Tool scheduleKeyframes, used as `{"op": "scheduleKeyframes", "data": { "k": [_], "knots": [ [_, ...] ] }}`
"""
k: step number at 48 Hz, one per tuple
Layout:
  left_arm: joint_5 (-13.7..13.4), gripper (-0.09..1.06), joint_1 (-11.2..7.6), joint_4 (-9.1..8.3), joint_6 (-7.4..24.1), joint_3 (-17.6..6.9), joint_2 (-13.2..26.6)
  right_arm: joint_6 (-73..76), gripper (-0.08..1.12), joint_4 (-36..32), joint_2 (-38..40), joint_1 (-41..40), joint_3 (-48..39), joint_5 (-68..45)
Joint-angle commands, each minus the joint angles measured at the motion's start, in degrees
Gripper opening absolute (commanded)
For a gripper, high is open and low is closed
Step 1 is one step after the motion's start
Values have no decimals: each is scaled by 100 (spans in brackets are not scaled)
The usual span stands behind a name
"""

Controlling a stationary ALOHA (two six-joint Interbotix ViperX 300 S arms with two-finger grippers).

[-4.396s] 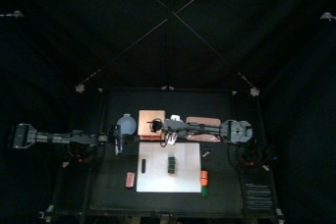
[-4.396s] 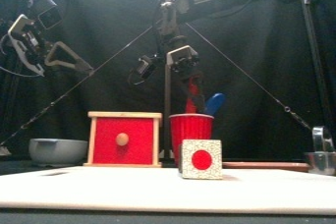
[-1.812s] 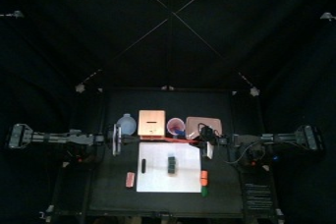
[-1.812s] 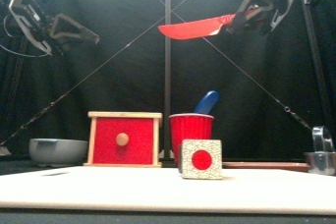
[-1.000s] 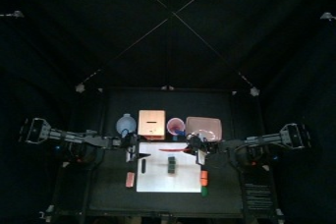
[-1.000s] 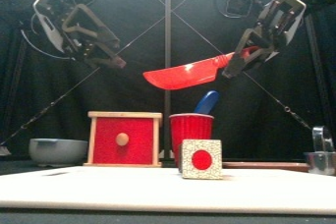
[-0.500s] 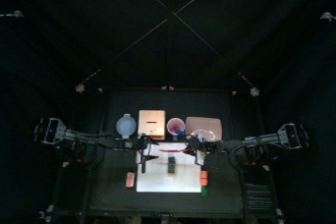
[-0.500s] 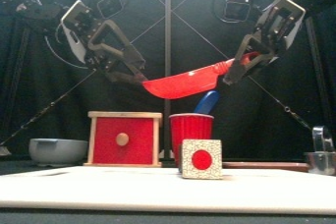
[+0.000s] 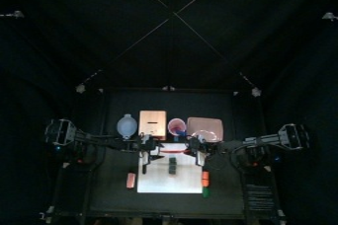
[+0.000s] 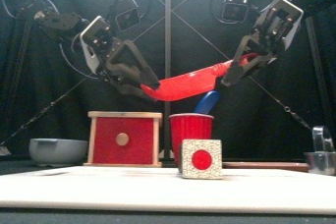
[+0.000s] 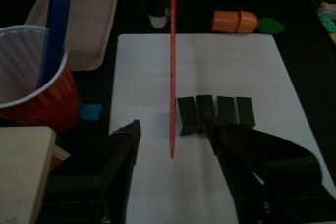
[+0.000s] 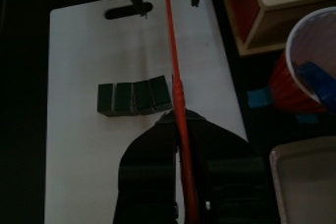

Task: Place sushi on board then cut the sushi with the knife then place the pieces on the plate
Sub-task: Grasp knife edge with left hand

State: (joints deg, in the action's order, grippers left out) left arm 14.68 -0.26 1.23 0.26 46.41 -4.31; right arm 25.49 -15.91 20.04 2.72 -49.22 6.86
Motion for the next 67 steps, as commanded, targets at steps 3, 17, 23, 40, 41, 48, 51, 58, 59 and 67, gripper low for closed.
{"op": "scheduleKeyframes", "data": {
  "k": [3,17,23,40,41,48,51,58,59,67],
  "knots": [
    [18,72,62,18,-9,-141,-35,0,40,0,70,9,114,-35],
    [18,64,62,18,-9,-149,-18,0,40,35,62,9,105,-35],
    [18,64,62,9,-9,-167,-18,0,40,62,53,9,105,-44],
    [18,63,18,18,-9,-158,97,9,40,237,-229,35,105,-44],
    [18,63,18,18,-9,-158,105,9,40,237,-246,35,114,-44],
    [9,63,-26,18,-9,-158,193,9,40,255,-316,79,149,-44],
    [9,63,-53,18,-9,-167,220,9,40,272,-316,88,167,-44],
    [9,58,-88,18,-9,-176,264,0,40,272,-316,79,202,-44],
    [9,57,-88,18,-9,-176,255,0,40,272,-316,79,193,-35],
    [9,47,-88,18,-9,-176,264,9,40,290,-316,79,193,-44]
  ]
}}
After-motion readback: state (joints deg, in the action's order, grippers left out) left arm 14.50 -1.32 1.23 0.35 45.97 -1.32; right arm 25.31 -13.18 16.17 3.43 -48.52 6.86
